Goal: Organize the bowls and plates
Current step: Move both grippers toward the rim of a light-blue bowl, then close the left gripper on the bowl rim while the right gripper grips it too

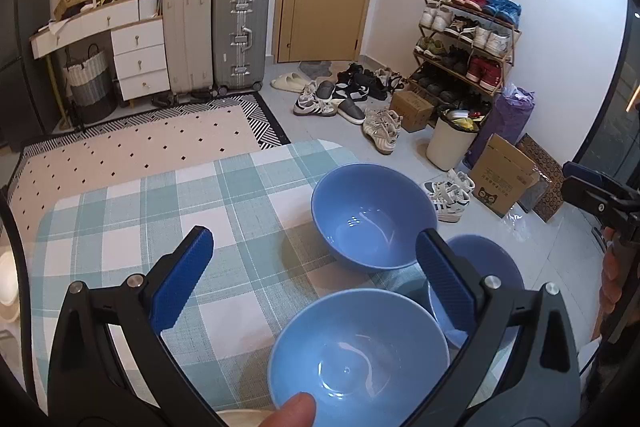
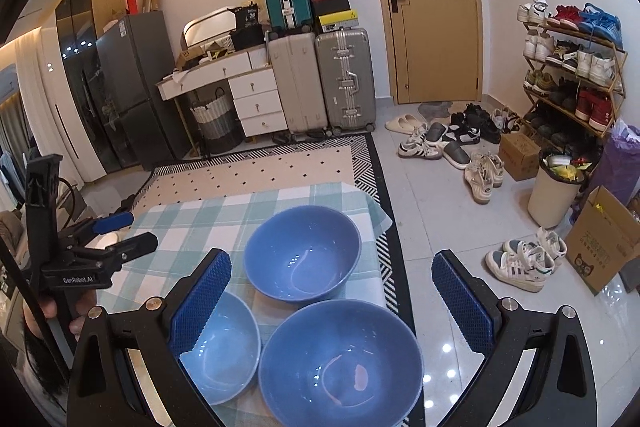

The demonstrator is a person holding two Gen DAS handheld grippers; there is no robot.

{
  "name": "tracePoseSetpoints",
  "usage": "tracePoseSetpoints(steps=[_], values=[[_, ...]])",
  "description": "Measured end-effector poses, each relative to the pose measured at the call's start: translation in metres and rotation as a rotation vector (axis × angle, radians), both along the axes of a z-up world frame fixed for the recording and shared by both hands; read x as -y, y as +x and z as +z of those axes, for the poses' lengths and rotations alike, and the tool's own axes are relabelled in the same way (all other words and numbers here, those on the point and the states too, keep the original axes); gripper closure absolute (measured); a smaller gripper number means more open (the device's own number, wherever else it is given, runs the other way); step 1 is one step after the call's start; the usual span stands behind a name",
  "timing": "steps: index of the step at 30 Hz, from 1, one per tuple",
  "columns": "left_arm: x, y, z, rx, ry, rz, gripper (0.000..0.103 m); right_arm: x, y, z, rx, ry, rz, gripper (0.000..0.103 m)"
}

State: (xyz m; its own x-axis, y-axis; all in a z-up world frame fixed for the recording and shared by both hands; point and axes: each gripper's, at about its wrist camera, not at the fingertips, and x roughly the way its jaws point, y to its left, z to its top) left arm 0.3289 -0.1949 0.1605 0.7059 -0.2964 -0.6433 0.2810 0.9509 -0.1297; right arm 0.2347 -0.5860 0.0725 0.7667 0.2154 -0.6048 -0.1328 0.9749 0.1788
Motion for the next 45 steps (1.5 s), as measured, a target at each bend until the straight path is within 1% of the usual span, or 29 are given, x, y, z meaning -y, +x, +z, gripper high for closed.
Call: tracePoseSetpoints(steps=[4, 6, 12, 17, 22, 25, 29, 30, 31, 33, 34, 36, 39, 41, 43, 45], values=[[0.005, 0.021, -0.012, -0.028, -0.001, 0.004, 0.002, 0.005, 0.021, -0.015, -0.035, 0.020, -0.010, 0.001], [0.007, 0.031, -0.019, -0.039, 0.001, 0.003, 0.002, 0.007, 0.031, -0.021, -0.046, 0.005, -0.017, 0.001], [0.019, 0.060, -0.038, -0.069, 0.005, 0.006, 0.002, 0.010, 0.059, -0.041, -0.101, 0.012, -0.008, 0.001], [0.031, 0.081, -0.054, -0.101, 0.030, 0.008, 0.002, 0.007, 0.084, -0.060, -0.157, 0.019, 0.012, 0.001], [0.037, 0.098, -0.071, -0.140, 0.033, 0.014, 0.002, 0.002, 0.108, -0.080, -0.215, 0.035, 0.025, 0.001], [0.040, 0.108, -0.083, -0.158, 0.056, 0.030, 0.002, -0.002, 0.121, -0.092, -0.242, 0.039, 0.035, 0.001], [0.042, 0.118, -0.098, -0.206, 0.029, 0.016, 0.003, -0.004, 0.137, -0.108, -0.275, 0.050, 0.040, 0.001], [0.043, 0.121, -0.103, -0.218, 0.027, 0.017, 0.006, -0.004, 0.139, -0.112, -0.284, 0.051, 0.040, 0.002], [0.043, 0.123, -0.105, -0.223, 0.027, 0.017, 0.008, -0.004, 0.143, -0.116, -0.294, 0.050, 0.039, 0.005], [0.046, 0.129, -0.113, -0.237, 0.039, 0.012, 0.016, -0.005, 0.150, -0.124, -0.319, 0.049, 0.043, 0.009], [0.048, 0.131, -0.116, -0.245, 0.042, 0.009, 0.019, -0.004, 0.151, -0.128, -0.328, 0.052, 0.040, 0.013], [0.051, 0.137, -0.124, -0.274, 0.043, -0.005, 0.037, -0.003, 0.156, -0.136, -0.354, 0.055, 0.039, 0.018], [0.056, 0.145, -0.137, -0.315, 0.028, -0.023, 0.046, -0.004, 0.160, -0.145, -0.371, 0.057, 0.049, 0.024], [0.059, 0.147, -0.143, -0.329, 0.019, -0.029, 0.052, -0.004, 0.163, -0.151, -0.385, 0.050, 0.047, 0.030], [0.061, 0.149, -0.148, -0.337, 0.020, -0.034, 0.059, -0.007, 0.166, -0.156, -0.398, 0.042, 0.051, 0.031], [0.064, 0.150, -0.151, -0.345, 0.029, -0.038, 0.068, -0.010, 0.168, -0.161, -0.409, 0.029, 0.058, 0.040]])
